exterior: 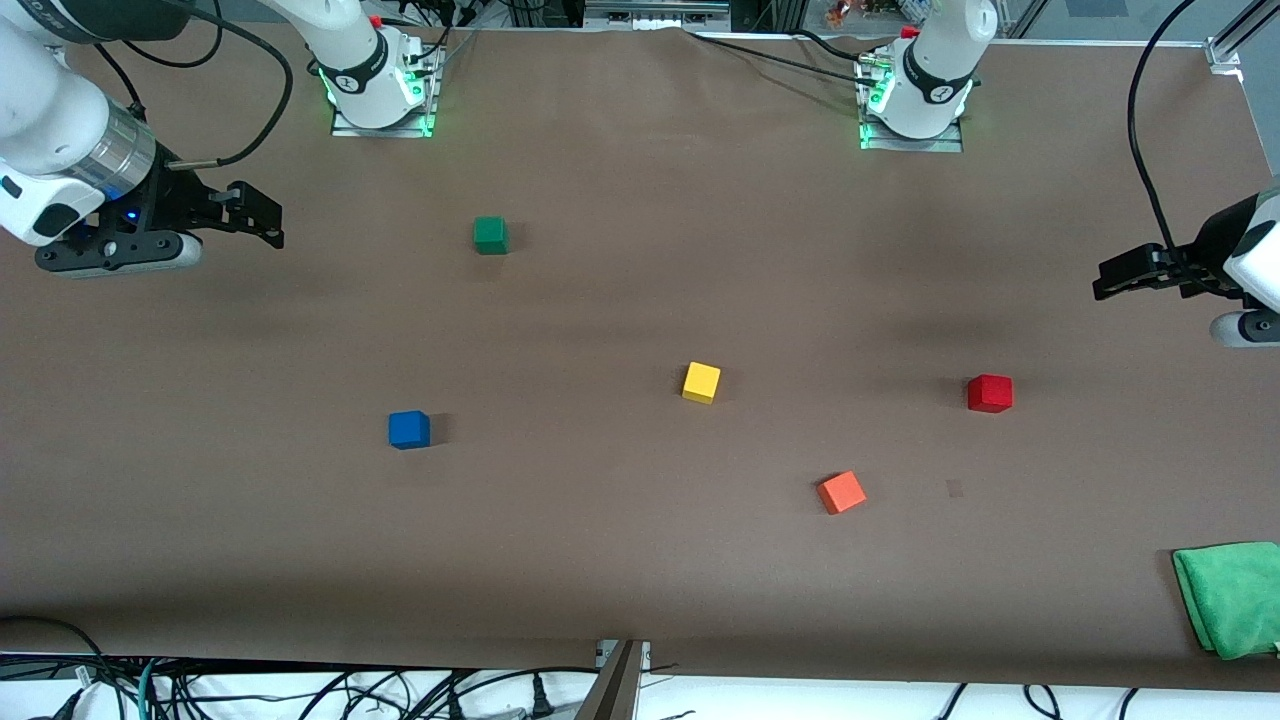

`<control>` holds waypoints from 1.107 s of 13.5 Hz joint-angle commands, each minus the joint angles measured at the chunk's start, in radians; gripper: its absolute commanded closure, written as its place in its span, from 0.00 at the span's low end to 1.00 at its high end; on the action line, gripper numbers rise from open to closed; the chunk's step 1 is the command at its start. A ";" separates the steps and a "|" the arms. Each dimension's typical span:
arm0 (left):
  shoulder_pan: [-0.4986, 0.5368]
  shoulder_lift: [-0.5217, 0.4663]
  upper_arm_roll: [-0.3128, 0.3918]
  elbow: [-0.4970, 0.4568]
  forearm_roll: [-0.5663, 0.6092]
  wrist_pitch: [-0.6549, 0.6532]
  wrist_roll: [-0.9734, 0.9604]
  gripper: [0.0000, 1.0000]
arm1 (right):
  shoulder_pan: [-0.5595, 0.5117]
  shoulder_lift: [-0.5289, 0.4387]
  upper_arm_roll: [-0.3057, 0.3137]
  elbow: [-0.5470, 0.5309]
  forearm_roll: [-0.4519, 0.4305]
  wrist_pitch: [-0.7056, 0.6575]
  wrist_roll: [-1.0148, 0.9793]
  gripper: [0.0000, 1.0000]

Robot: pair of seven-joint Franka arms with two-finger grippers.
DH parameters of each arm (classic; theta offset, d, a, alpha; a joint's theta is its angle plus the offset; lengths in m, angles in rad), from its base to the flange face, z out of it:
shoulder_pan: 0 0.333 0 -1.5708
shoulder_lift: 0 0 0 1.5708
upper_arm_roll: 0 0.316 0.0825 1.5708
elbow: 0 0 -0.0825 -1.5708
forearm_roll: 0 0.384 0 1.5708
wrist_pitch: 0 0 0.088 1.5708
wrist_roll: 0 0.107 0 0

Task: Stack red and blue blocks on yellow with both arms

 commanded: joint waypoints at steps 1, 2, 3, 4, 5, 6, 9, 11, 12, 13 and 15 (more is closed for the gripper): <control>-0.005 0.002 -0.002 0.007 0.033 -0.001 -0.012 0.00 | -0.012 0.010 0.010 0.025 -0.012 -0.026 -0.015 0.01; -0.008 0.002 0.000 0.007 0.033 -0.001 -0.012 0.00 | -0.013 0.010 0.010 0.027 -0.012 -0.025 -0.016 0.00; -0.008 0.002 0.000 0.007 0.033 -0.001 -0.012 0.00 | -0.013 0.010 0.010 0.027 -0.012 -0.025 -0.016 0.00; -0.007 0.006 0.000 0.007 0.032 -0.001 -0.010 0.00 | -0.013 0.010 0.010 0.025 -0.012 -0.026 -0.016 0.00; -0.007 0.011 0.001 0.008 0.032 0.000 -0.010 0.00 | -0.013 0.010 0.010 0.027 -0.012 -0.025 -0.016 0.00; -0.005 0.017 0.001 0.007 0.033 0.000 -0.007 0.00 | -0.013 0.010 0.010 0.027 -0.012 -0.025 -0.018 0.00; 0.019 0.077 0.007 0.007 0.027 0.029 0.004 0.00 | -0.013 0.010 0.010 0.027 -0.012 -0.025 -0.018 0.00; 0.026 0.126 0.006 0.005 0.032 0.100 0.011 0.00 | -0.015 0.011 0.008 0.027 -0.009 -0.025 -0.021 0.00; 0.024 0.153 0.006 -0.001 0.033 0.126 0.031 0.00 | -0.018 0.011 0.007 0.027 -0.006 -0.025 -0.019 0.00; 0.024 0.192 0.006 -0.004 0.036 0.132 0.069 0.00 | -0.018 0.011 0.007 0.027 -0.006 -0.025 -0.018 0.00; 0.032 0.259 0.006 -0.013 0.036 0.187 0.148 0.00 | -0.016 0.011 0.008 0.025 -0.007 -0.026 -0.016 0.00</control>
